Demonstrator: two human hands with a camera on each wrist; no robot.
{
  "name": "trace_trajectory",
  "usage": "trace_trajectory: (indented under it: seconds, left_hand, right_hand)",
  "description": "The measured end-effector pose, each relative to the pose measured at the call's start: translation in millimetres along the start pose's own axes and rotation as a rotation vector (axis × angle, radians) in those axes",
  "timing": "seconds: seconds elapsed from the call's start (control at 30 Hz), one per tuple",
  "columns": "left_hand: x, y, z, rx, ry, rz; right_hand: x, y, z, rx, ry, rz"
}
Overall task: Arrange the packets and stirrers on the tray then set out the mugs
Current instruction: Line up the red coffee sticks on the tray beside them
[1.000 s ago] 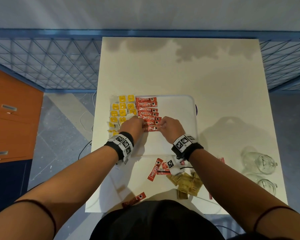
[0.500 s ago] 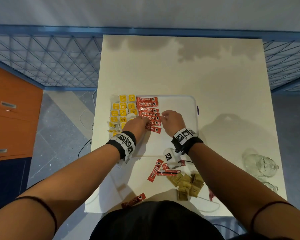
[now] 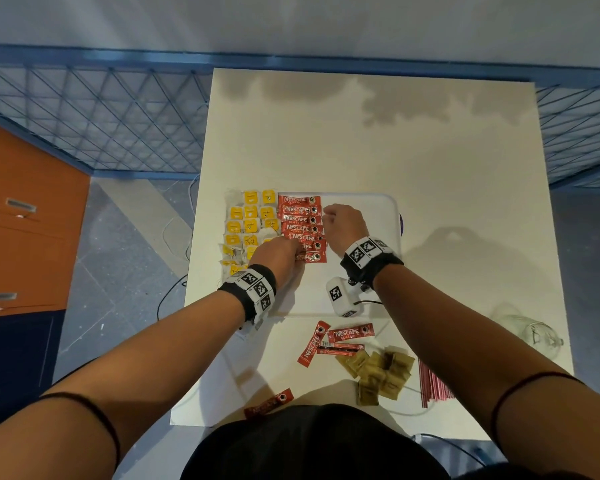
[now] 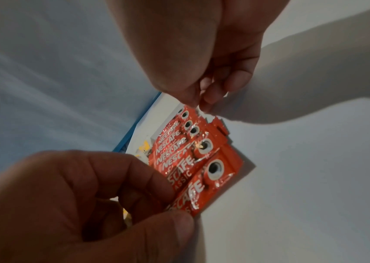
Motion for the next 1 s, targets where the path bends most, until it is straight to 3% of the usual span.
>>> trace_trajectory:
  seconds: [0.23, 0.43, 0.67, 0.87, 1.0]
  left_hand:
    - [4.0, 4.7, 2.4, -0.015, -0.029, -0.008]
    - [34.9, 4.5, -7.0, 0.002, -0.070, 0.037]
    - [85.0, -31.4, -19.2, -0.072, -0.105, 0.281]
    - [116.7, -51.2, -42.2, -0.074, -0.073, 0.314]
    - [123.4, -56.7, -54.7, -0.118, -0.041, 0.283]
  right_hand:
    - [4.7, 2.2, 2.4, 0.002, 0.010, 0.026]
    - [54.0, 20.7, -5.3, -0.040, 0.153, 0.075]
    - [139.8, 18.5, -32.8, 0.237, 0.294, 0.282]
    - [185.9, -16.9, -71.1, 0.557, 0.324, 0.417]
    - [191.6, -25.4, -85.5, 0.538, 0.314, 0.387]
Point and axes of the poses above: each hand's wrist, its own x-axis away from the middle knuckle, its own y-axis out of the back of the hand, z = x × y, the point moved 5 cm from there along -x, towards the middle knuckle, and after that the axes turned 5 degrees about -x, right-handed, at the moved point
